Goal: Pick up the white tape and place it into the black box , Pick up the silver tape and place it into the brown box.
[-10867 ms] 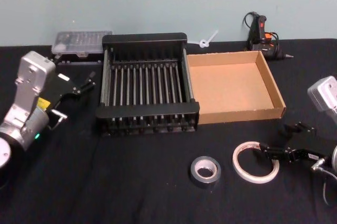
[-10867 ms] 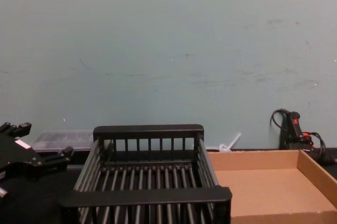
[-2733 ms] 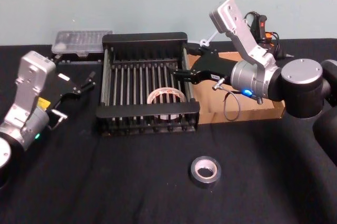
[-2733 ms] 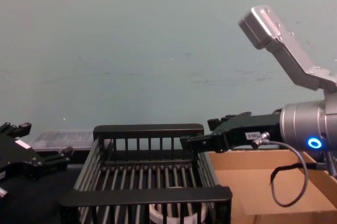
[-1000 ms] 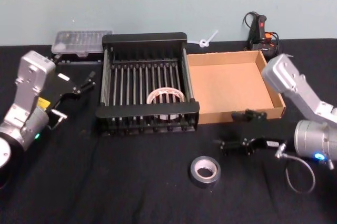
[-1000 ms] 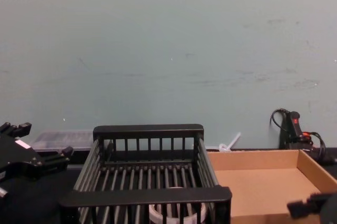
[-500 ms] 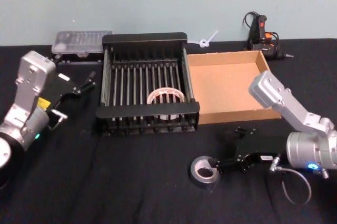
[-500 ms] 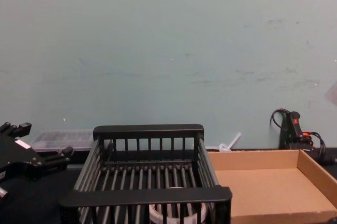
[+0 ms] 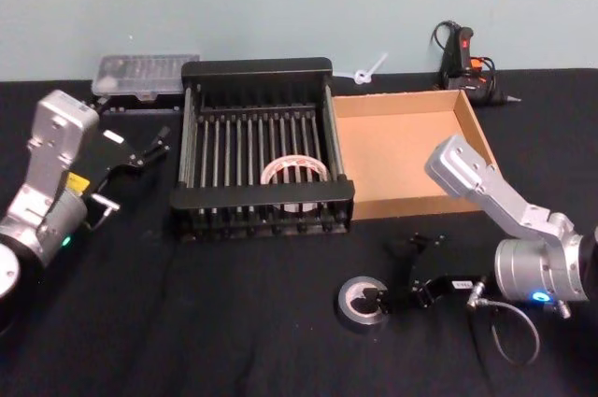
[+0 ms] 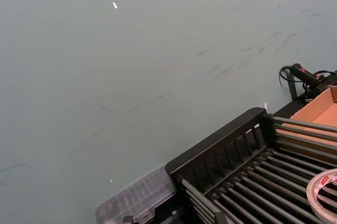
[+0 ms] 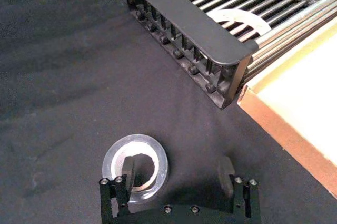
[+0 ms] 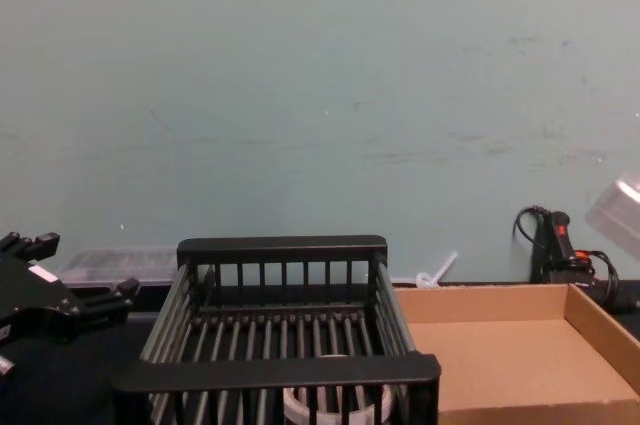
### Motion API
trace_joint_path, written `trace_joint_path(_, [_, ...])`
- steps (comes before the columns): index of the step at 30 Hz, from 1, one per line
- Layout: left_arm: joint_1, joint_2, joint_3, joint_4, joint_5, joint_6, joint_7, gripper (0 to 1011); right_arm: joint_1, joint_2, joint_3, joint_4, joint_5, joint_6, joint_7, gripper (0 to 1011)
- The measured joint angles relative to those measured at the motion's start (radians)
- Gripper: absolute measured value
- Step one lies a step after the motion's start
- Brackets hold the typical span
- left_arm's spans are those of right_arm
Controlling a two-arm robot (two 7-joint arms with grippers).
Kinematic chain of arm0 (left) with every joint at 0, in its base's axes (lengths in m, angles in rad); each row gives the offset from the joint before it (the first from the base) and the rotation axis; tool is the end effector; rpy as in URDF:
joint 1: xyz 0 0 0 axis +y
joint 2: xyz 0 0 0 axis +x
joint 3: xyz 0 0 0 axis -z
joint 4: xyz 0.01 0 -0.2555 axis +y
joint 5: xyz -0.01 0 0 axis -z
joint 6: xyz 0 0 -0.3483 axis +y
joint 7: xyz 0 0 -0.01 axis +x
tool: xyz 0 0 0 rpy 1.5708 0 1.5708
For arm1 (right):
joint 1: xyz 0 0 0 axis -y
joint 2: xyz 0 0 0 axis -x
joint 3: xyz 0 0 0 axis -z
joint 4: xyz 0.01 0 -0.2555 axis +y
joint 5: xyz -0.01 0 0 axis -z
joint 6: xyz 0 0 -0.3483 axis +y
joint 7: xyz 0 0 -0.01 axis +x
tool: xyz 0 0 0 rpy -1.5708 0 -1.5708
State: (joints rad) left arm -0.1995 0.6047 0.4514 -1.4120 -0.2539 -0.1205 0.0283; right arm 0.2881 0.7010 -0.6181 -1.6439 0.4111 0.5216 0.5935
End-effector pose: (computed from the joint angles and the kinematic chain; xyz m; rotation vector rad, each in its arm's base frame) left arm 0.3898 0.0526 -0.2820 0.3045 -0.2850 1.2480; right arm 0.3780 0.0065 -0.2266 -0.6423 0.2188 -0.5204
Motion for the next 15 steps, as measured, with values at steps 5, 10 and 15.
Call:
trace_joint_path(5, [0.0, 0.0, 0.0, 0.0, 0.0, 0.0, 0.0, 1001, 0.011, -0.005, -0.014, 0.013, -0.005, 0.001, 0.002, 1002])
trace_joint_path(10, [0.0, 0.0, 0.0, 0.0, 0.0, 0.0, 0.0, 1001, 0.02, -0.009, -0.027, 0.022, -0.013, 0.003, 0.006, 1002])
trace_joint_path(15, [0.0, 0.0, 0.0, 0.0, 0.0, 0.0, 0.0, 1001, 0.032, -0.013, -0.038, 0.03, -0.023, 0.005, 0.01, 1002])
